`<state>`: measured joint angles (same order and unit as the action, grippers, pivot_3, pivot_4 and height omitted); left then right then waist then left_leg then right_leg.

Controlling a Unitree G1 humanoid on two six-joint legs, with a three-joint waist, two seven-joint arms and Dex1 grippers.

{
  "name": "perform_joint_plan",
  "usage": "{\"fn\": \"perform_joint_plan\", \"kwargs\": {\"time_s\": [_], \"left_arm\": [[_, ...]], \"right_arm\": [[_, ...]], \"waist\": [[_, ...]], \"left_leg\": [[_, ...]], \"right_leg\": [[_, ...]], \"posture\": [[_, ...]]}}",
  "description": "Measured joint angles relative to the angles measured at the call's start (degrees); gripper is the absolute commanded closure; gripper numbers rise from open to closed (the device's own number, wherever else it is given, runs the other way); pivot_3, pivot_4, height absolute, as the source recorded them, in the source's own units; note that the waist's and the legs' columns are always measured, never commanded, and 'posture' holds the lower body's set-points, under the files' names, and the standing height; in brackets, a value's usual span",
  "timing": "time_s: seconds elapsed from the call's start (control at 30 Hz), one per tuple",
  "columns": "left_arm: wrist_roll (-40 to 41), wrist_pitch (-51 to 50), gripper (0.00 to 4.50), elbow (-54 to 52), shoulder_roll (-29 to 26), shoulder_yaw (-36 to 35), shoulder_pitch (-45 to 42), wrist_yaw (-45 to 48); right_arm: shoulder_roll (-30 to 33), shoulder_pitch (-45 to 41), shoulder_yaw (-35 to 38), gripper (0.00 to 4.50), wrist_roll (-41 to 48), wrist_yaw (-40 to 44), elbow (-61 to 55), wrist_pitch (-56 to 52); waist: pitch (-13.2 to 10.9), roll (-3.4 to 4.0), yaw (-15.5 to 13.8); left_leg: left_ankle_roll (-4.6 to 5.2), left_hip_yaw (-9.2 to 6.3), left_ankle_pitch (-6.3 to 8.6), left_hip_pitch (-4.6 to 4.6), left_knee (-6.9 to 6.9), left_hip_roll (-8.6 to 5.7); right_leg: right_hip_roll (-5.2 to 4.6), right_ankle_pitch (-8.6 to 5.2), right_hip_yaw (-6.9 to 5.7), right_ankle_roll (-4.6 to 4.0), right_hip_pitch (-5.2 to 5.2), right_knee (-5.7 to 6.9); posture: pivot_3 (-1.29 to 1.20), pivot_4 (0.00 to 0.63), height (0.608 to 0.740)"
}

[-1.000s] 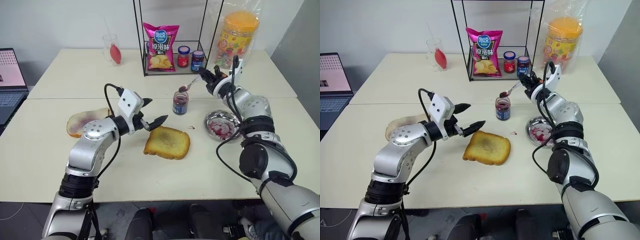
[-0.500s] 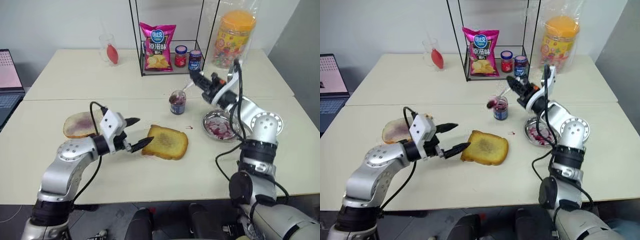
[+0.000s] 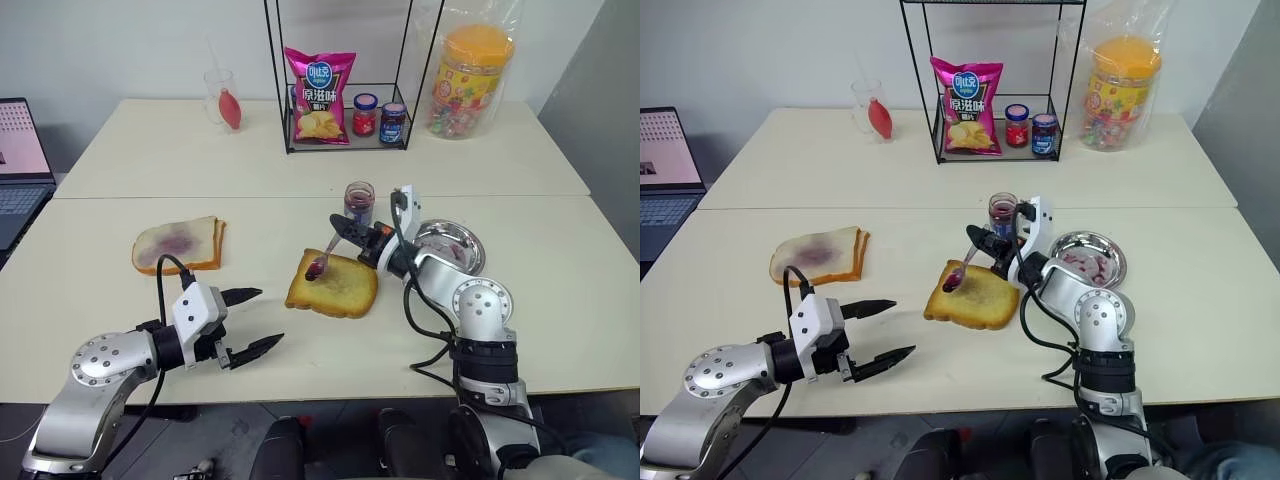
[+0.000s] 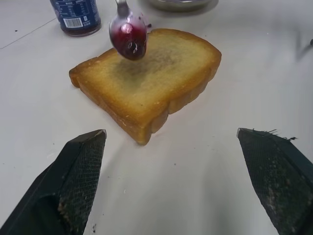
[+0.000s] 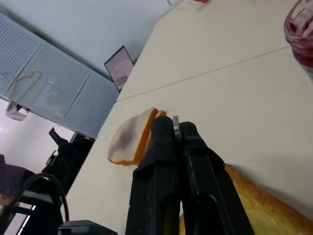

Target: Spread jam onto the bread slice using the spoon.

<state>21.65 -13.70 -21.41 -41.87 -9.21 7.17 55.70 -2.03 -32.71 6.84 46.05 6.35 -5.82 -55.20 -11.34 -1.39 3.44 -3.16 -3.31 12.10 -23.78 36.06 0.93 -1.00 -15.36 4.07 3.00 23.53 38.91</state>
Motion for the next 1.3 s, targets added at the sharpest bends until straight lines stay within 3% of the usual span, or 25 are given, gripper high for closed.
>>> {"fn": "perform_joint_plan", "kwargs": {"time_s": [0.13, 0.33, 0.63, 0.83, 0.97, 1.3], "left_arm": [[-0.1, 0.5, 0.0, 1.1, 1.1, 1.4, -0.8, -0.1], [1.0, -0.5, 0.0, 1.1, 2.0, 3.1, -3.6, -0.1], [1.1, -1.6, 0.0, 1.1, 2.0, 4.4, -4.2, -0.1], [1.1, -2.0, 0.0, 1.0, 2.0, 4.3, -4.3, -0.7], [1.3, -2.1, 0.0, 1.0, 1.9, 3.5, -4.9, -1.3], [1.3, -2.1, 0.0, 1.2, 1.7, 2.9, -5.7, -1.4]], "right_arm": [[4.3, 0.6, -5.6, 4.41, -7.0, 3.1, 0.0, 5.0], [8.0, 2.0, -9.7, 4.41, -10.2, 6.7, -3.6, 6.7], [13.7, 3.0, -11.2, 4.41, -13.0, 8.6, -14.9, 6.2], [6.6, 3.2, -6.4, 4.41, -6.2, 4.6, -16.1, 0.6], [-0.3, 3.0, -2.2, 4.41, -3.0, 0.0, -10.5, -0.9], [-4.9, 2.6, 4.4, 4.41, -2.1, -4.3, 0.7, 1.0]], "waist": [[0.0, -0.01, -0.1], [0.0, -0.02, -0.1], [0.0, -0.03, -0.1], [0.0, -0.03, -0.1], [0.0, -0.05, -0.1], [0.0, -0.05, -0.1]], "left_leg": [[0.0, 0.0, 0.0, -0.01, 0.01, -0.02], [0.0, -0.02, 0.0, -0.01, 0.0, 0.0], [0.0, -0.03, 0.0, -0.01, 0.0, 0.01], [0.0, -0.04, 0.0, 0.0, 0.01, 0.08], [0.0, -0.02, 0.0, 0.0, 0.01, 0.06], [0.0, -0.02, 0.0, -0.01, -0.02, 0.06]], "right_leg": [[-0.01, -0.05, 0.0, 0.08, 0.0, -0.01], [0.0, -0.04, -0.01, 0.07, 0.0, 0.0], [0.0, -0.07, -0.02, 0.12, 0.0, -0.01], [0.05, -0.06, -0.02, 0.1, 0.0, 0.02], [0.06, -0.04, -0.01, 0.07, 0.0, 0.02], [0.06, 0.0, -0.02, 0.0, 0.01, -0.01]], "posture": [[0.0, 0.15, 0.74], [0.0, 0.15, 0.74], [0.0, 0.15, 0.74], [0.0, 0.15, 0.74], [0.0, 0.15, 0.74], [0.0, 0.15, 0.74]]}}
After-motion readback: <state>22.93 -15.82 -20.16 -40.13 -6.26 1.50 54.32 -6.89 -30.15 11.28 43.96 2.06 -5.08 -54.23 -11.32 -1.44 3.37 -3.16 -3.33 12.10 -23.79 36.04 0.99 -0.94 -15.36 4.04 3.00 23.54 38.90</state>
